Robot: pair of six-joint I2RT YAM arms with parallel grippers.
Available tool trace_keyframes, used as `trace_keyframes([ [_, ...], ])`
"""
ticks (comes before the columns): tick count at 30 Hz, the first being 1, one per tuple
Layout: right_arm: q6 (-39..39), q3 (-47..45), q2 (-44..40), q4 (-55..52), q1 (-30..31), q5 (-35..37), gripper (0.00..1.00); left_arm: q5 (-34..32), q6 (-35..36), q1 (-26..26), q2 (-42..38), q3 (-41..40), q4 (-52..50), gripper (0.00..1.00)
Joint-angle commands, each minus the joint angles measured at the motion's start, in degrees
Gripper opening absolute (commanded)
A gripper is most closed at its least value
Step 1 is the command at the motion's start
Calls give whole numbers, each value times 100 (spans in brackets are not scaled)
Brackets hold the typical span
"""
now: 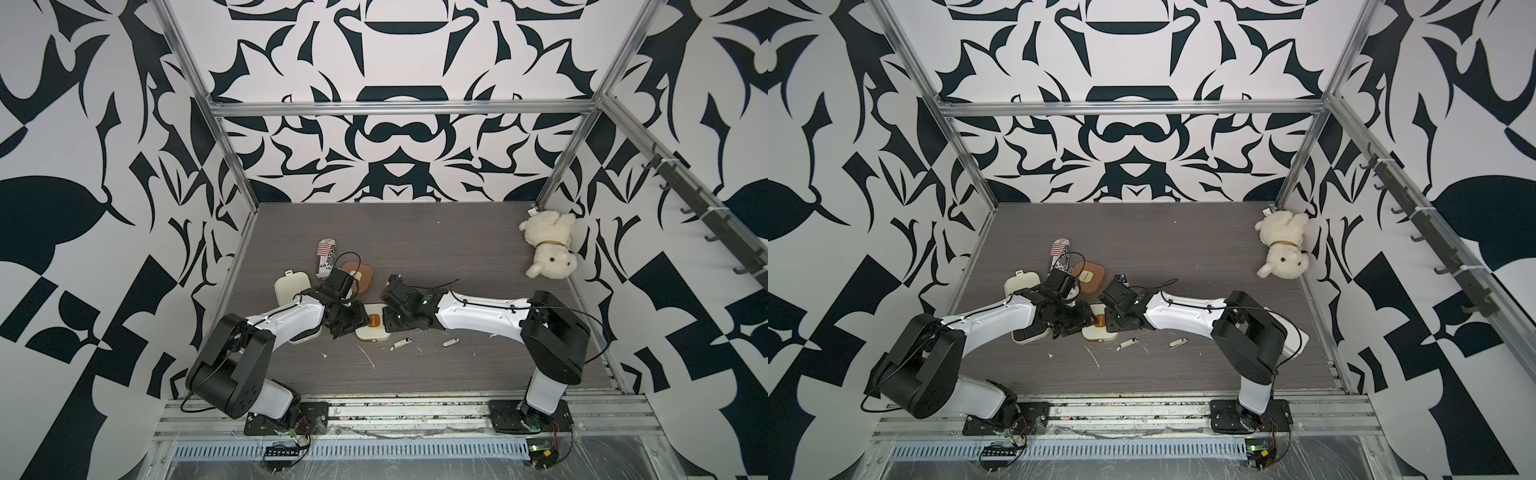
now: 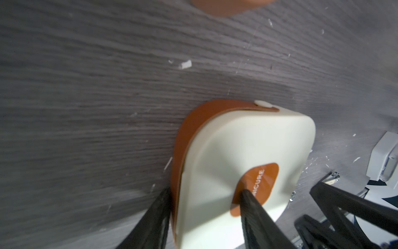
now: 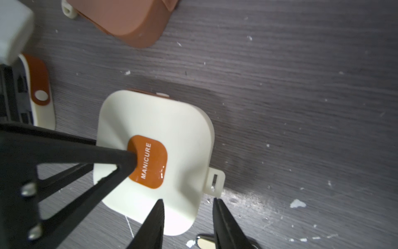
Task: Organize nail clipper sets
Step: Close the storage box at the center of the board.
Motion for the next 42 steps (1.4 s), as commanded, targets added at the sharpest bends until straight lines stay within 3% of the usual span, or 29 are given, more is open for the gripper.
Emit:
trace_keyframes([
  [1, -91, 218, 72, -112, -60, 121, 42, -386, 22, -20, 300, -291, -511, 55],
  [27, -118, 239, 546, 180, -182, -309, 44, -324, 40, -26, 363, -263, -454, 54],
  [42, 22, 210, 942, 450, -184, -652, 39, -285, 49, -27, 453, -252, -384, 53],
])
